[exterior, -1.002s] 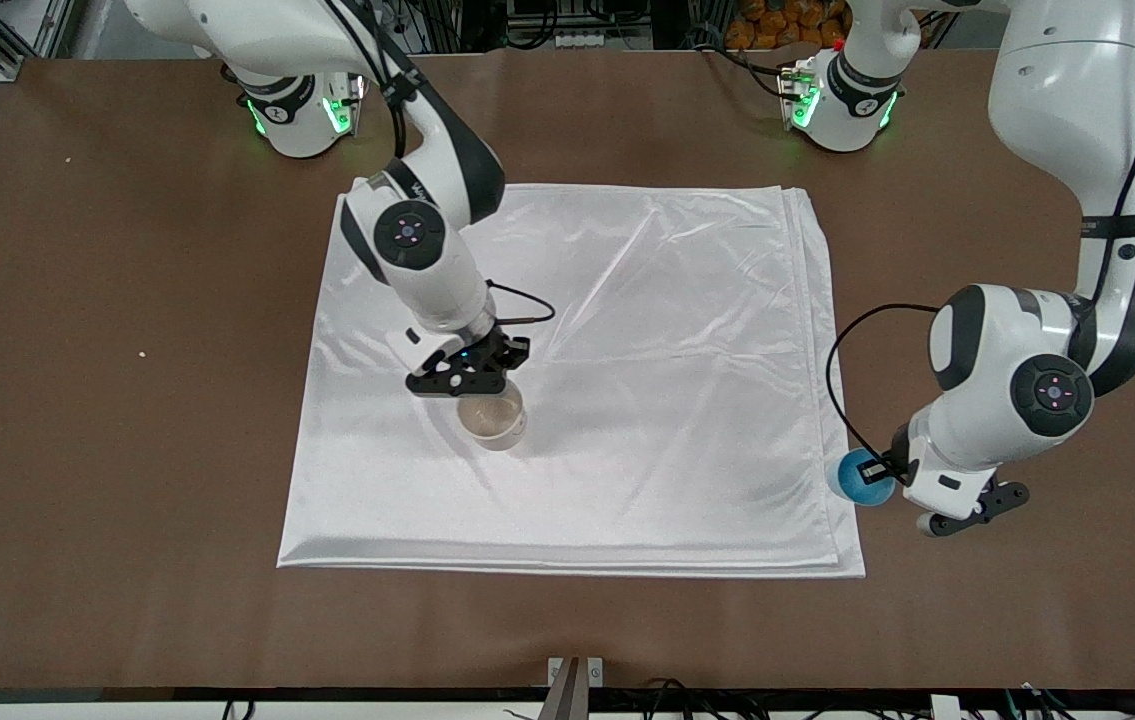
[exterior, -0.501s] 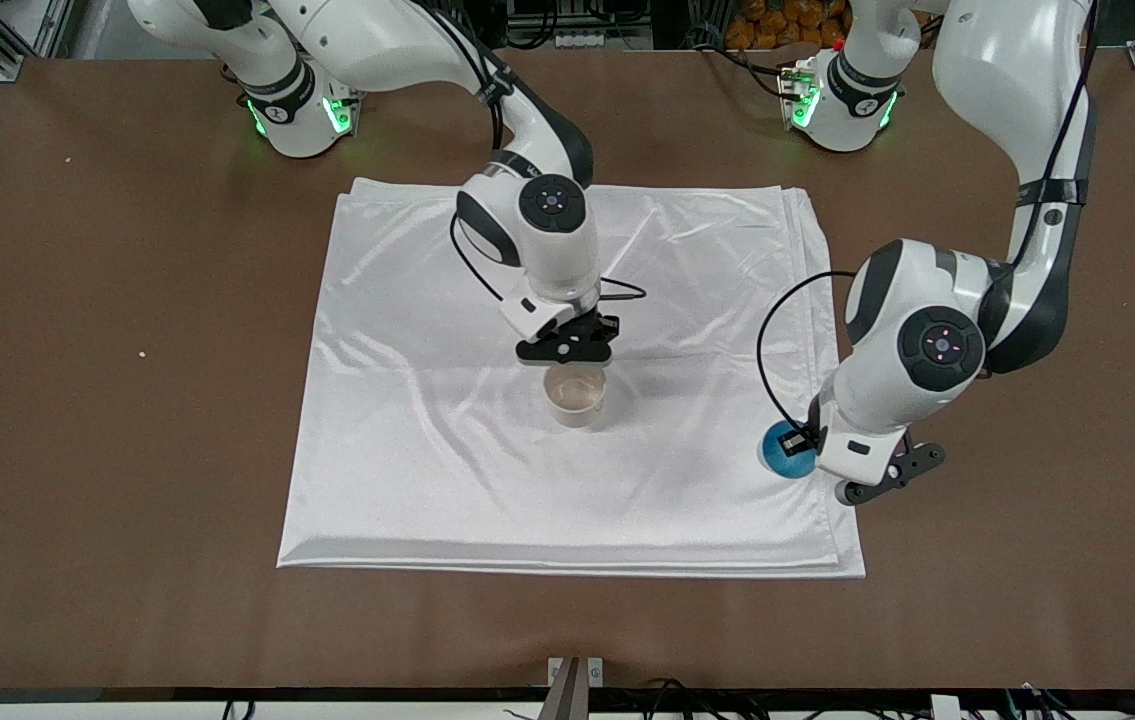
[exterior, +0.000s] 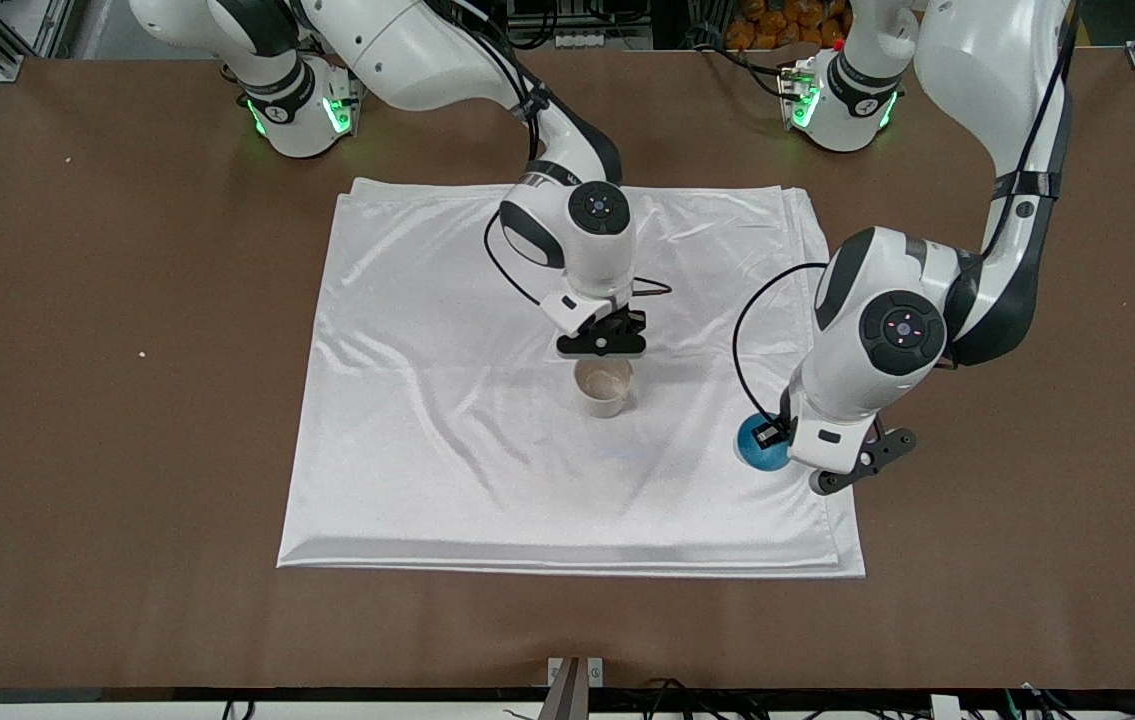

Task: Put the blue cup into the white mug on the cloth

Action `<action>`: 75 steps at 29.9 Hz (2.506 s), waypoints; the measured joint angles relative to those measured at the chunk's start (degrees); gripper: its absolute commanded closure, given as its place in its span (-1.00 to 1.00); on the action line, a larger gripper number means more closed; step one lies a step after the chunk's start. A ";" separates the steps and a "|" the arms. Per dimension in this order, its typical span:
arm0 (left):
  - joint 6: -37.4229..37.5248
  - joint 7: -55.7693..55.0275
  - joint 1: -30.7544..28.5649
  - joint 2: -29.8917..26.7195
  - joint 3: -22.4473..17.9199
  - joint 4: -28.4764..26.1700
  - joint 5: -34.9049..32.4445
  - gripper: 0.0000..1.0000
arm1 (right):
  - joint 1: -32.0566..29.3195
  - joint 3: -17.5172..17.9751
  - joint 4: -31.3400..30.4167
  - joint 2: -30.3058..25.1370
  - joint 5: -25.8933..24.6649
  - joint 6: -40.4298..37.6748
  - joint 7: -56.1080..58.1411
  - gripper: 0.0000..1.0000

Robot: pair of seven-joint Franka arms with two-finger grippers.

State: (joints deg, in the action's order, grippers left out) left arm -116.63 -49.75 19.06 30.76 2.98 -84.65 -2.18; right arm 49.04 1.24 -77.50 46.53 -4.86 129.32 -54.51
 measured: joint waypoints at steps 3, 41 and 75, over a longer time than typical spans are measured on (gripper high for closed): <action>0.00 -0.95 0.78 0.00 0.03 0.00 0.00 1.00 | 0.00 -0.08 0.57 0.08 -0.58 -0.38 -1.12 -1.00; -3.98 -15.86 16.13 3.27 0.30 0.93 0.01 1.00 | -12.31 -0.97 5.76 -27.11 -1.15 -42.87 13.86 -1.00; -7.41 -15.88 18.26 8.44 0.29 1.25 0.01 0.77 | -41.42 -1.12 -15.49 -40.81 1.26 -38.13 42.50 -1.00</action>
State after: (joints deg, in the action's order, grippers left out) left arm -124.04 -65.63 37.32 39.20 3.27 -83.40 -2.18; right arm 7.62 0.12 -92.99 5.71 -3.61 91.20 -12.02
